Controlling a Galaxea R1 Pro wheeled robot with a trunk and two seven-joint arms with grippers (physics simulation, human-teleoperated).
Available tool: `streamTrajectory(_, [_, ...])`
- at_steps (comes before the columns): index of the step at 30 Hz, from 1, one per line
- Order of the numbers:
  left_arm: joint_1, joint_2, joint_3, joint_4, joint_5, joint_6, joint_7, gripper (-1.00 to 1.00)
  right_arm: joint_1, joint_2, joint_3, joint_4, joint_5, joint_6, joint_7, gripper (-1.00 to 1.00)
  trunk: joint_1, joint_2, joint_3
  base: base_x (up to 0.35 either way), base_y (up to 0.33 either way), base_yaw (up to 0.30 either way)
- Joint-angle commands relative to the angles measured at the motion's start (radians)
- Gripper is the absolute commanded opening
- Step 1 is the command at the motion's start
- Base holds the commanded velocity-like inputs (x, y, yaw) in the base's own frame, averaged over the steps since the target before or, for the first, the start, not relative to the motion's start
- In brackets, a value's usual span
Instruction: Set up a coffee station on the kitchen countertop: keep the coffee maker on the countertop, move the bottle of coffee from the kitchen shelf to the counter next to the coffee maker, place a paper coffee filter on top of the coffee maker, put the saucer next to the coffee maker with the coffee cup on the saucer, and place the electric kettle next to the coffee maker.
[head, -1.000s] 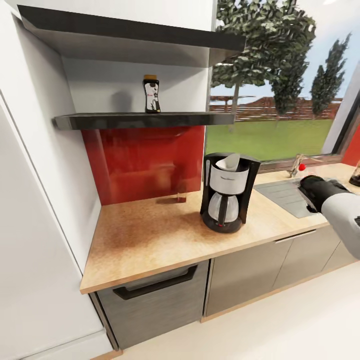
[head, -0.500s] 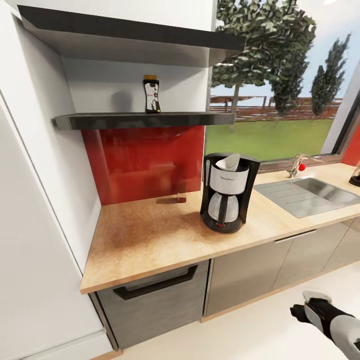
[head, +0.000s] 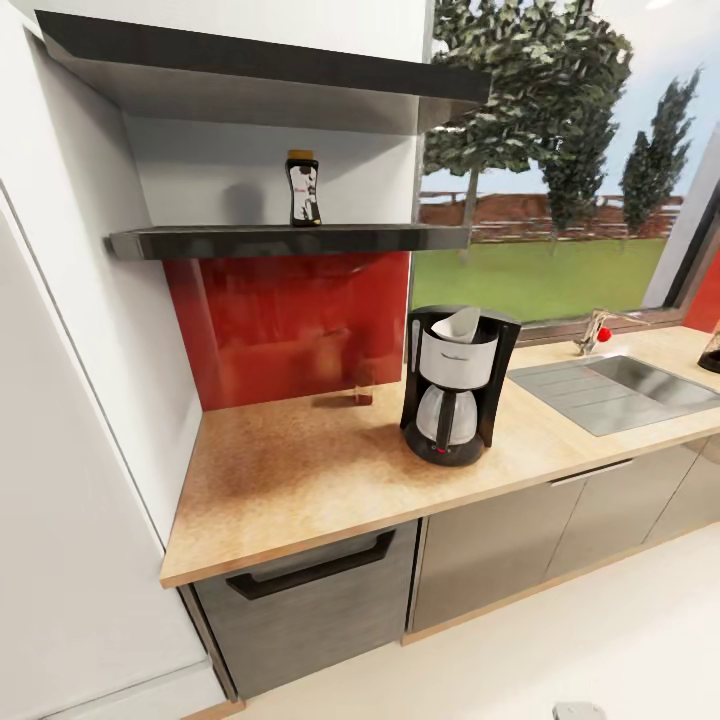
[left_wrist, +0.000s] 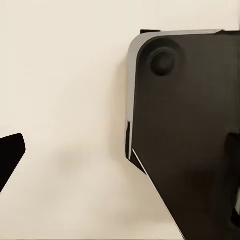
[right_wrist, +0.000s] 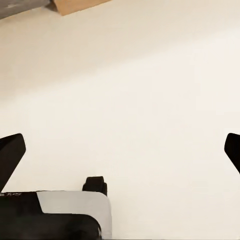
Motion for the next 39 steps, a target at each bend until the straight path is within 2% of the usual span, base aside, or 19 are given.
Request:
streamTrajectory(1, [-0.001, 0.000, 0.000, -0.005, 0.004, -0.002, 0.001, 1.00, 0.006, 0.022, 0.007, 0.001, 0.030, -0.005, 0.009, 1.00, 0.001, -0.002, -0.002, 0.000, 0.000, 0.000])
streamTrajectory(5, [-0.004, 0.000, 0.000, -0.008, 0.004, -0.002, -0.001, 1.00, 0.011, 0.038, 0.007, -0.001, 0.066, -0.007, 0.011, 1.00, 0.001, -0.002, -0.002, 0.000, 0.000, 0.000])
streamTrajectory(15, [-0.009, -0.003, 0.001, -0.008, 0.006, -0.002, -0.001, 1.00, 0.011, 0.040, 0.004, -0.002, 0.065, -0.008, 0.008, 1.00, 0.001, -0.002, -0.002, 0.017, -0.012, 0.000])
streamTrajectory(27, [-0.009, -0.003, 0.001, -0.008, 0.007, -0.003, -0.001, 1.00, 0.011, 0.055, 0.003, -0.002, 0.067, -0.008, 0.007, 1.00, 0.001, -0.002, -0.001, 0.035, -0.260, 0.020])
streamTrajectory(39, [-0.009, -0.004, 0.001, -0.012, 0.007, -0.003, -0.001, 1.00, 0.011, 0.055, 0.003, -0.002, 0.067, -0.008, 0.006, 1.00, 0.001, -0.002, 0.005, 0.000, -0.271, 0.220])
